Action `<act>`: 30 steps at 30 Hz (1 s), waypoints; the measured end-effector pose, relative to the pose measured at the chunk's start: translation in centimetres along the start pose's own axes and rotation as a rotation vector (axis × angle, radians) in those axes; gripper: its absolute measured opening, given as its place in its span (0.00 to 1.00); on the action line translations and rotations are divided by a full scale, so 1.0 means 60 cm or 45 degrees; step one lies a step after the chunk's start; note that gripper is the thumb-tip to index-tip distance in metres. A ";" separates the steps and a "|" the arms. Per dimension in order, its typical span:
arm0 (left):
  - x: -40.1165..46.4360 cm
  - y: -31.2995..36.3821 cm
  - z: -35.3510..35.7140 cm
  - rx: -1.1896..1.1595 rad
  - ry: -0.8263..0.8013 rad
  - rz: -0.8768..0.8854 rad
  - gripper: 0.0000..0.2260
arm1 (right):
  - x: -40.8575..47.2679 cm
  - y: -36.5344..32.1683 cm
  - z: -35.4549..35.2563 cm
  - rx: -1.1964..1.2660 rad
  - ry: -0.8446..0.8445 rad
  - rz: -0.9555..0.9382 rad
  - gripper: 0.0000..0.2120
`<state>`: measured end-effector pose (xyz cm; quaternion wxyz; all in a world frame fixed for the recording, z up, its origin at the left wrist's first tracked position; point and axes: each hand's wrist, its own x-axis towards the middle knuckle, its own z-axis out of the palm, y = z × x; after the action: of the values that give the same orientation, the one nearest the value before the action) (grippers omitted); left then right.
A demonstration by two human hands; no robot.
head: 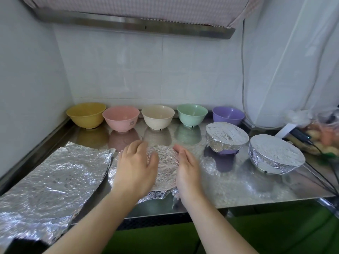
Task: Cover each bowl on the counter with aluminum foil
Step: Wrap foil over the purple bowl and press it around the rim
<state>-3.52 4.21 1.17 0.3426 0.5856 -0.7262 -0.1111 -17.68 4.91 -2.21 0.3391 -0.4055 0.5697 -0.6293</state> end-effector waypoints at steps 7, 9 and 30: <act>-0.028 0.006 0.017 0.232 -0.095 -0.118 0.35 | -0.011 -0.005 0.003 0.160 0.012 0.126 0.14; -0.020 0.006 0.016 0.251 -0.108 -0.116 0.35 | -0.016 -0.002 0.006 0.249 0.058 0.175 0.15; -0.054 -0.005 0.009 0.127 -0.092 0.119 0.61 | 0.003 -0.014 -0.031 -0.211 -0.178 0.007 0.19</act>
<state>-3.41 6.99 -0.59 0.2914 0.5628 -0.7694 -0.0797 -19.39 5.67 -1.40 0.3450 -0.4734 0.5959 -0.5493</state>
